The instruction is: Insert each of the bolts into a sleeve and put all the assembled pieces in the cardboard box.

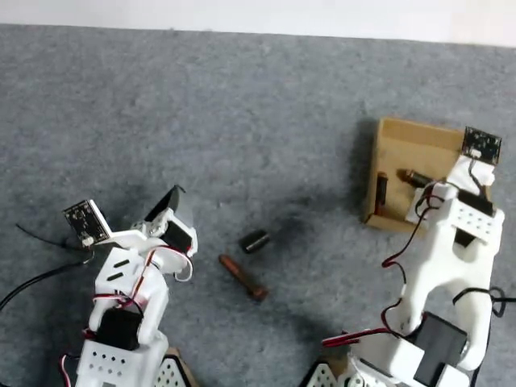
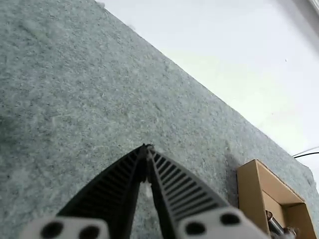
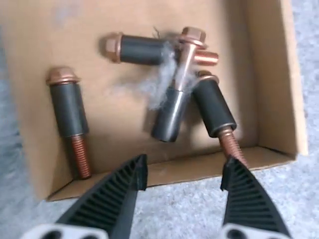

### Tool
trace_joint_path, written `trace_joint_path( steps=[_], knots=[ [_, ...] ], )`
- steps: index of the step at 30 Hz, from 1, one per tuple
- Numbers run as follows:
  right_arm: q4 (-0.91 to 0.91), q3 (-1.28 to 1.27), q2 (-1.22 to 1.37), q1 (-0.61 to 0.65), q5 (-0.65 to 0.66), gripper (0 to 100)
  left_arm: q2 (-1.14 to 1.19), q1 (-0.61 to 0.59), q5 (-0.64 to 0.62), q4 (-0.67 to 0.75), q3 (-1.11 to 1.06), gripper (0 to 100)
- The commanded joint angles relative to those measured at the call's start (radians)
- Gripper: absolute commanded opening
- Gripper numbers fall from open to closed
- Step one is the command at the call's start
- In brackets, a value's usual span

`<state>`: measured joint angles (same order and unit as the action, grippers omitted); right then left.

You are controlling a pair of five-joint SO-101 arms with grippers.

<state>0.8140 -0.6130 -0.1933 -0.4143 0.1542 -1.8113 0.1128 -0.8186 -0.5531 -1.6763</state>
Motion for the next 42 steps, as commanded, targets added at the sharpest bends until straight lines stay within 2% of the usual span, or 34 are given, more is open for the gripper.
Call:
trace_joint_path(
  steps=[1,5,11,20,28,33,38,42],
  knots=[
    [-0.11,-0.022,0.022,-0.022,-0.006,22.1,-0.01,-0.013,0.006,-0.003,-0.021,0],
    [-0.196,-0.03,0.151,-0.025,-0.006,22.1,-0.01,-0.013,0.006,-0.003,-0.021,0],
    [-0.2,0.028,0.286,-0.053,-0.006,22.1,-0.01,-0.013,0.006,-0.003,-0.021,0],
    [-0.197,0.13,0.292,-0.166,-0.006,22.1,-0.01,-0.013,0.006,-0.003,-0.021,0],
    [-0.197,0.128,0.251,-0.166,-0.012,22.1,-0.01,-0.013,0.006,-0.003,-0.021,0],
    [-0.182,0.117,0.18,-0.107,-0.012,22.1,-0.01,-0.013,0.006,-0.003,-0.021,0],
    [-0.038,0.088,0.087,0.002,-0.012,22.1,-0.01,-0.019,0.006,-0.003,-0.021,0],
    [0.062,0.064,0.001,0.101,-0.014,22.1,-0.012,-0.071,0.006,0.003,-0.021,0]
  ],
)
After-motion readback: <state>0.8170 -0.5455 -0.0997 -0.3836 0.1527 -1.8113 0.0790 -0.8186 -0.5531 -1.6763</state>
